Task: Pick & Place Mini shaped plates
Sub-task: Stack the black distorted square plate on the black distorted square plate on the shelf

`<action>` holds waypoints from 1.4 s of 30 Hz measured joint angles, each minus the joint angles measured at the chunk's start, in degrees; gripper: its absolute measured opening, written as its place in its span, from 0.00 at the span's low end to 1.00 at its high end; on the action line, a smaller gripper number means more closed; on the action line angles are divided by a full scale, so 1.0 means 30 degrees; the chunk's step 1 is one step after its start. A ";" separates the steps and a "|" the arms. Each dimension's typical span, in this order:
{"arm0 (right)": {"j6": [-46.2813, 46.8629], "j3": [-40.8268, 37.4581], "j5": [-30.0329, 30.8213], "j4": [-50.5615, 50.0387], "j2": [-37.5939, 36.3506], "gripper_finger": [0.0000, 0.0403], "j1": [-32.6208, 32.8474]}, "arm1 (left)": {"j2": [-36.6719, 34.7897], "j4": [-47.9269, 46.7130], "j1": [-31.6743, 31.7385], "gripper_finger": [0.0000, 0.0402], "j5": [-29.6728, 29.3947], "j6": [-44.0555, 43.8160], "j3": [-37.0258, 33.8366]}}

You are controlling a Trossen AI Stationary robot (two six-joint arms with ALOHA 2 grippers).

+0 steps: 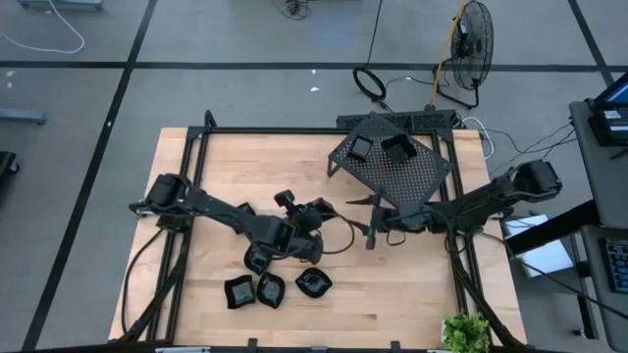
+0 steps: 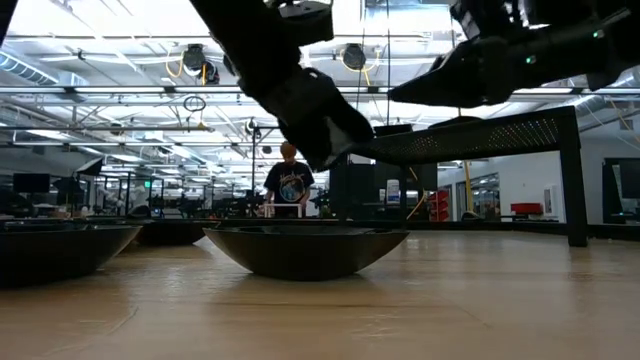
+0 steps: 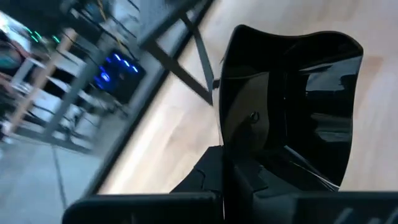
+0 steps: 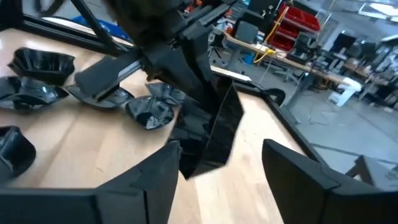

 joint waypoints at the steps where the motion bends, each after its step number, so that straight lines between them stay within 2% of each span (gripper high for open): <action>1: 0.0234 0.0098 -0.0294 0.0038 0.0145 0.55 -0.0035 | 0.0119 0.0391 -0.0082 0.00 -0.0462 0.0494 0.0002; 4: 0.0360 0.0475 -0.0514 0.0157 0.0618 0.57 0.0013 | 0.0135 0.1088 -0.0412 0.00 -0.1911 0.1731 0.0006; 7: 0.0344 0.0736 -0.0490 0.0104 0.1198 0.58 -0.0017 | 0.0135 0.2185 -0.0654 0.00 -0.2447 0.2466 0.0006; 11: 0.0344 0.1089 -0.0461 0.0134 0.1898 0.58 -0.0221 | 0.0127 0.3614 -0.0925 0.01 -0.2569 0.3776 0.0006; 15: 0.0336 0.1134 -0.0454 0.1105 0.2270 0.55 -0.0232 | 0.0135 0.3911 -0.0970 0.00 -0.2300 0.3470 0.0006; 21: 0.0366 0.1126 0.0112 0.1908 0.2327 0.43 -0.0167 | 0.0135 0.4298 -0.0980 0.02 -0.2318 0.3334 0.0006; 28: 0.0366 0.1119 0.0432 0.1882 0.2331 0.20 -0.0167 | 0.0135 0.5583 -0.0980 0.02 -0.1101 0.2635 -0.0001; 33: 0.0200 0.1118 0.0362 0.1707 0.2331 0.03 -0.0145 | 0.0127 0.6048 -0.1017 0.10 0.0836 0.2231 -0.0001; 37: -0.0124 0.1118 0.0113 0.1522 0.2339 0.02 -0.0143 | -0.0043 0.6530 -0.1135 0.20 0.1288 0.2153 -0.0001; 42: -0.0136 0.1118 -0.0324 0.1279 0.2331 0.00 -0.0116 | -0.1758 0.8037 -0.2099 0.39 0.1190 0.3218 0.0006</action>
